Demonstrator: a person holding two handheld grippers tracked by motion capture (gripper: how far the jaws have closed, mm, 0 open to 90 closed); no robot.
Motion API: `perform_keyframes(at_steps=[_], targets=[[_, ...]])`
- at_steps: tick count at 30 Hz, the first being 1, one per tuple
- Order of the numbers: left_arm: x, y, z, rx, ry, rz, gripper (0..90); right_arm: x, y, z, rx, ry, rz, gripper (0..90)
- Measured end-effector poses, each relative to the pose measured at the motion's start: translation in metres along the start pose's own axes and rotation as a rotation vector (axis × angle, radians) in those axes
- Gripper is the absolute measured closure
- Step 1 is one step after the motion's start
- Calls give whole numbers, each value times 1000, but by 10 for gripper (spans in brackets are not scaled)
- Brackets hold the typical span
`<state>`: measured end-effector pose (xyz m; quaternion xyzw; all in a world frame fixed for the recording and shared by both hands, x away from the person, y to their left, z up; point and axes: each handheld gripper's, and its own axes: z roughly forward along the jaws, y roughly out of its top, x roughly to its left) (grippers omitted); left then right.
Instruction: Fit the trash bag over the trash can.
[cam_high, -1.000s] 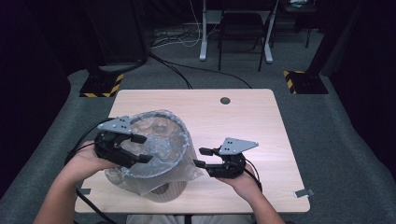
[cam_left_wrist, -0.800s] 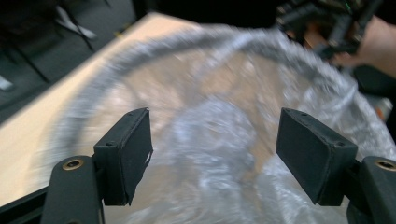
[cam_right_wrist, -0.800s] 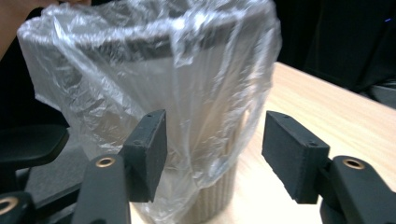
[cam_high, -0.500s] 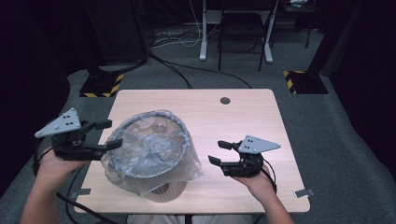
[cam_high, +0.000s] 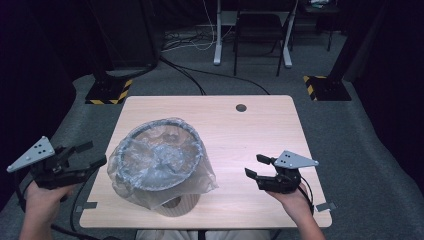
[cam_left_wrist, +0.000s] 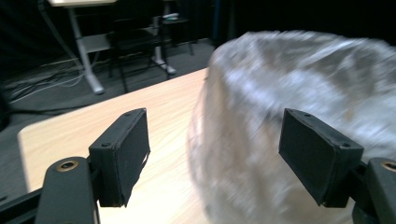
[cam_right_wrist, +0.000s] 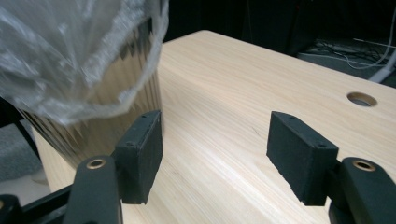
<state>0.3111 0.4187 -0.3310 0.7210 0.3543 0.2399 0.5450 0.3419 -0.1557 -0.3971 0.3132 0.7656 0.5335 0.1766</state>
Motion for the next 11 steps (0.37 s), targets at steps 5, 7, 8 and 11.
perform_keyframes(at_steps=[5, 7, 8, 11], targets=[[8, -31, 6, 8, 52, -59, 238, -4, -9, -2, 28, -32, -2, 345], [11, -41, 10, 23, 68, -67, 237, -7, -13, -4, 36, -38, 6, 342], [12, -45, 12, 32, 84, -76, 238, -8, -14, -5, 43, -45, 6, 341], [14, -60, 17, 46, 123, -107, 232, -11, -17, -11, 47, -59, -1, 331]])
